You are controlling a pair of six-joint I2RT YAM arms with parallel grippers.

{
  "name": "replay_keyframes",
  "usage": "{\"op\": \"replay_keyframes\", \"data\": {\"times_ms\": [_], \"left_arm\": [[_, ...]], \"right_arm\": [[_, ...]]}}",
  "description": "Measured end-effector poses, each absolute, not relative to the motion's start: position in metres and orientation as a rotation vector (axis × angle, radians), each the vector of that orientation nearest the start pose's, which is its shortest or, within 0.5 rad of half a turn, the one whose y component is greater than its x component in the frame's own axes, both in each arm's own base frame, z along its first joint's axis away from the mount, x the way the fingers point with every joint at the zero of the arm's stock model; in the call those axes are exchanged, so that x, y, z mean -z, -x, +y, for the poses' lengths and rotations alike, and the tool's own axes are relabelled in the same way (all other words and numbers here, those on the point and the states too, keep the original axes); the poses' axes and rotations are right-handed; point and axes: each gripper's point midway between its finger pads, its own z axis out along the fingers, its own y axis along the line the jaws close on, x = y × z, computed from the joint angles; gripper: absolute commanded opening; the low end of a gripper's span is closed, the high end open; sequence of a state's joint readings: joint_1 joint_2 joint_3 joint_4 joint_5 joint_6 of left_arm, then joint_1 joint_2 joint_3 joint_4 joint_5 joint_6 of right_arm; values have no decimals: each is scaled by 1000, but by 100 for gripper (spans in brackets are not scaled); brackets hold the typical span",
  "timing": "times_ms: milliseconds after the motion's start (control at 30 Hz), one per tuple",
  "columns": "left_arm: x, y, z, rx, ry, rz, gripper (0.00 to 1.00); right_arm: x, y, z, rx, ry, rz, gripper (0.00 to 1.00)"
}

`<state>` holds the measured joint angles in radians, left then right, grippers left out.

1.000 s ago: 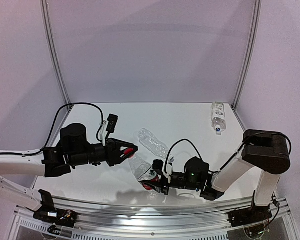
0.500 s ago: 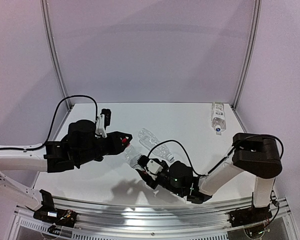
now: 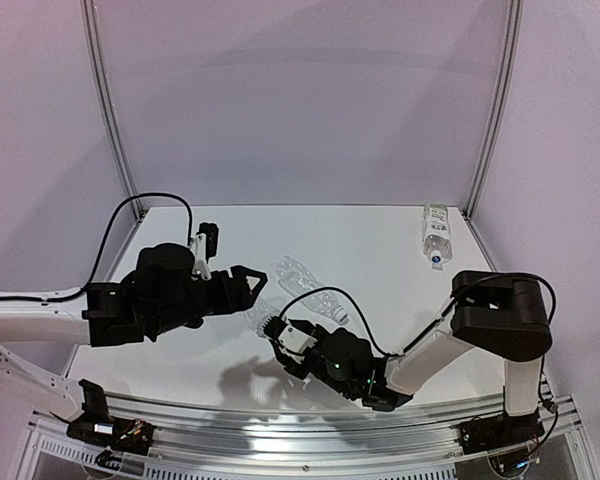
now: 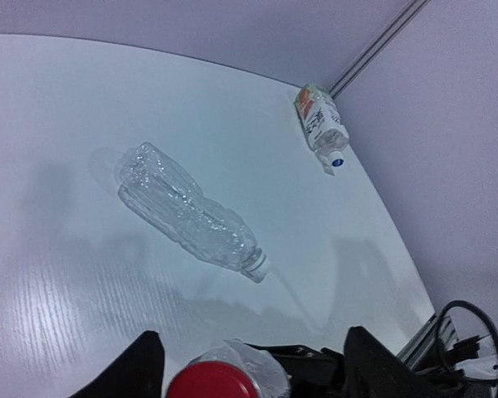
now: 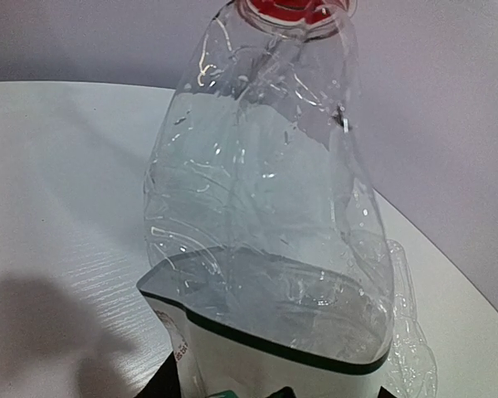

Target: Unscrew the bottle caps

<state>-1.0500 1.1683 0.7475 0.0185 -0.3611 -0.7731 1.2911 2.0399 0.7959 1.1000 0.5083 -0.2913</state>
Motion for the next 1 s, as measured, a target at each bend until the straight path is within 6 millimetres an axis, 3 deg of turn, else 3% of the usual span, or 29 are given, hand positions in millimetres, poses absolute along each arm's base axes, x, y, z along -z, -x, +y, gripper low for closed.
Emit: {"op": "replay_keyframes", "data": {"times_ms": [33, 67, 300, 600, 833, 1000], "left_arm": [[-224, -239, -302, 844, -64, 2032, 95], [-228, -237, -302, 845, -94, 2020, 98], [-262, -221, -281, 839, -217, 1897, 99], [-265, -191, -251, 940, -369, 1747, 97], [-274, -167, -265, 1071, -524, 1666, 94], [-264, -166, -281, 1095, -593, 1685, 91]], "right_arm": [[-104, -216, 455, -317, 928, 1435, 45], [-104, -215, 456, -325, 936, 1432, 45], [-105, -202, 461, -420, 986, 1419, 45], [-119, -167, 440, -796, 1076, 1375, 45], [-131, -142, 444, -1024, 1148, 1299, 45], [-134, -132, 444, -1092, 1180, 1272, 45]]}}
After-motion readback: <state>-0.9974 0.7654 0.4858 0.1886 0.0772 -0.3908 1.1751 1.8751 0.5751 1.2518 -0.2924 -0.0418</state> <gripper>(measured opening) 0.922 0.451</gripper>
